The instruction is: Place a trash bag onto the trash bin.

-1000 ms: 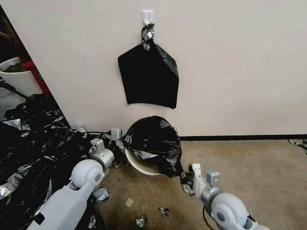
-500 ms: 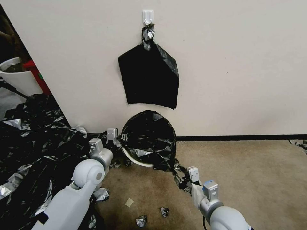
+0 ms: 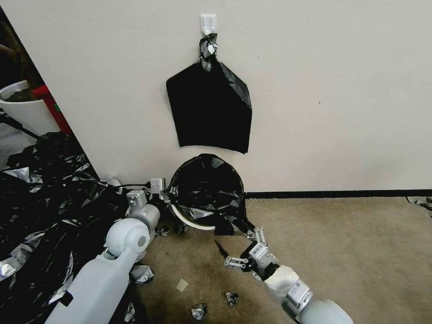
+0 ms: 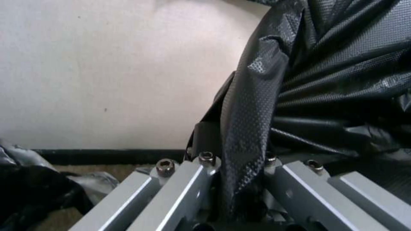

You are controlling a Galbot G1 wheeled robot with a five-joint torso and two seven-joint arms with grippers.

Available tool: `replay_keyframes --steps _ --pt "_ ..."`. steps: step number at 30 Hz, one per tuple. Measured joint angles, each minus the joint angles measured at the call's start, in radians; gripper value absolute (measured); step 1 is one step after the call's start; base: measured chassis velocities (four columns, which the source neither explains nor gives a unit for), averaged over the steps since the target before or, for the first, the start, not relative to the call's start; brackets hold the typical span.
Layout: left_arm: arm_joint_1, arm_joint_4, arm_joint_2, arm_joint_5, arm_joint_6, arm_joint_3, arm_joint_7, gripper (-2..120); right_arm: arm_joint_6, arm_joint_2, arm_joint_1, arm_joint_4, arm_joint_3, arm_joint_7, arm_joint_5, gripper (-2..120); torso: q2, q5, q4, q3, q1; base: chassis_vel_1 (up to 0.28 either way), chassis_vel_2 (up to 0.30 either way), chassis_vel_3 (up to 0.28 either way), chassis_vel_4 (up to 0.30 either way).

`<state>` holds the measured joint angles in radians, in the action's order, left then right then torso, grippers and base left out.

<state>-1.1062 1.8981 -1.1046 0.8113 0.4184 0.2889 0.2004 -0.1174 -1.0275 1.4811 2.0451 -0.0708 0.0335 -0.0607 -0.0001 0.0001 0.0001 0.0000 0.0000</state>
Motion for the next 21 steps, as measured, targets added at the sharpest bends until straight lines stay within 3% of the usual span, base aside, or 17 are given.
replay_keyframes --steps 8,10,11,21 --pt "-0.016 0.043 0.005 0.018 0.015 0.011 0.009 3 0.02 -0.016 -0.014 -0.031 0.012 -0.048 -0.03 78 0.0 -0.0001 0.0 0.0 0.0 0.0 0.0 0.0 0.0" --pt "-0.022 0.05 0.006 0.022 0.017 0.015 0.012 3 0.008 -0.017 -0.012 -0.031 0.019 -0.051 -0.03 64 0.0 -0.0002 -0.0001 0.0 0.0 0.0 0.0 0.0 0.0" --pt "-0.022 0.05 0.006 0.022 0.017 0.015 0.012 3 0.008 -0.017 -0.012 -0.031 0.019 -0.051 -0.03 64 0.0 -0.0002 -0.0001 0.0 0.0 0.0 0.0 0.0 0.0" --pt "-0.033 0.054 0.009 0.033 0.017 0.024 0.025 3 -0.086 -0.033 -0.011 -0.052 0.058 -0.044 -0.016 28 0.0 -0.0002 -0.0001 0.0 0.0 0.0 0.0 0.0 0.0"
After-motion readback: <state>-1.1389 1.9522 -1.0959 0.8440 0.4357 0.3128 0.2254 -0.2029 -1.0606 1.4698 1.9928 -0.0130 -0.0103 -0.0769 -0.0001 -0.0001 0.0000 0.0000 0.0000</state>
